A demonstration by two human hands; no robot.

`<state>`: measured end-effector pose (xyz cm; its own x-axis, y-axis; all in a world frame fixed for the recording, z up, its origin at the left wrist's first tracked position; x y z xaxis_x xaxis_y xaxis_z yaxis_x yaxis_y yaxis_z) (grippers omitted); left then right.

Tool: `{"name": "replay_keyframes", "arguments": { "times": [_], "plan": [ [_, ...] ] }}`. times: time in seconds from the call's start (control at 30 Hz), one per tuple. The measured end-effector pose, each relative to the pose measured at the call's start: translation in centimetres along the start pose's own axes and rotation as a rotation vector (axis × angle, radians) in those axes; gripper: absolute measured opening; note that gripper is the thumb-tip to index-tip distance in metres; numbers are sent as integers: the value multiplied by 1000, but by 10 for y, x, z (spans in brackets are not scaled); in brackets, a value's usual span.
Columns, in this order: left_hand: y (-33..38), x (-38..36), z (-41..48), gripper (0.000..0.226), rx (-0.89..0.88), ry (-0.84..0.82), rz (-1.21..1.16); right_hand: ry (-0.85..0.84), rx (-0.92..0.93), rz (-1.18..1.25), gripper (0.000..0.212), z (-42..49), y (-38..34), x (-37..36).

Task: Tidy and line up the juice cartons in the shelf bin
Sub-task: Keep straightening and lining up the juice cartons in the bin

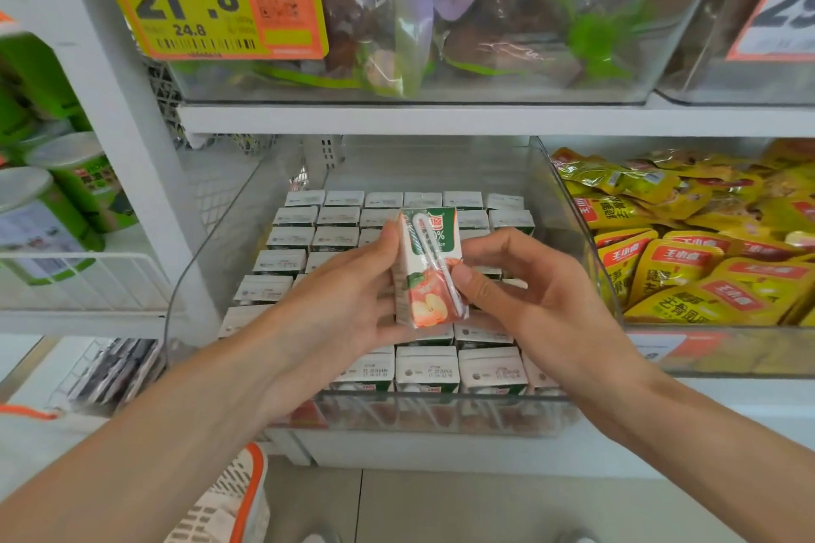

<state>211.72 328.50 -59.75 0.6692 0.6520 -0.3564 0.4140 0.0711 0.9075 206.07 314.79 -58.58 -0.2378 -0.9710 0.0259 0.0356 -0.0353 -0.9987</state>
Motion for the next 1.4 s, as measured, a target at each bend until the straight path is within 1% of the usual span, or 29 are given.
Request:
{"name": "replay_keyframes", "arguments": {
  "times": [0.1, 0.17, 0.23, 0.37, 0.5, 0.6, 0.67, 0.8, 0.93, 1.03, 1.13, 1.23, 1.3, 1.4],
  "plan": [
    [2, -4, -3, 42, 6, -58, -51, 22, -3, -129, 9, 2, -1, 7],
    [2, -5, -4, 38, 7, -81, -50, 16, -47, -117, 15, 3, 3, 9],
    [2, -2, -3, 35, -20, -55, 33, -33, -88, -93, 27, 3, 4, 5],
    [5, 6, -4, 34, -70, 18, 202, -122, -82, -107, 35, 2, 1, -5],
    [7, 11, -3, 36, -80, 66, 221, -97, -101, -45, 54, 1, 4, -2],
    [7, 15, -3, 44, -76, 95, 177, -37, -62, -66, 52, 2, 2, 5],
    [8, 16, -3, 49, -76, 104, 167, 0, -41, -87, 47, 3, 2, 9],
    [7, 16, -3, 55, -63, 97, 148, -8, -11, -102, 30, 2, -1, 8],
    [4, 16, -3, 59, -45, 93, 144, -23, 6, -42, 24, 2, -4, 5],
    [4, 19, -3, 61, -52, 133, 150, -30, -3, -34, 30, 2, -5, 4],
    [8, 22, -3, 67, -86, 200, 239, -39, -20, -82, 41, 1, -6, 1],
    [10, 21, -1, 68, -106, 210, 300, -28, -8, -137, 44, 0, -9, -1],
    [9, 22, -1, 64, -108, 202, 297, -5, -10, -137, 43, 0, -9, 0],
    [11, 24, -3, 49, -136, 183, 278, 32, -50, -99, 39, 0, -5, 6]
  ]
}}
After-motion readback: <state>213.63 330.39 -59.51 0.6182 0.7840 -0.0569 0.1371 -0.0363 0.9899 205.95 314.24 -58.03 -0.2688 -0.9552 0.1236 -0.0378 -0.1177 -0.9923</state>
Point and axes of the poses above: each hand's wrist, its own z-axis towards the middle knuckle, its own x-axis out of the back of the hand, y = z × x, the point moved 10 cm from there along z, towards the middle knuckle, and after that the axes turned 2 degrees about -y, right-handed, at the moved point
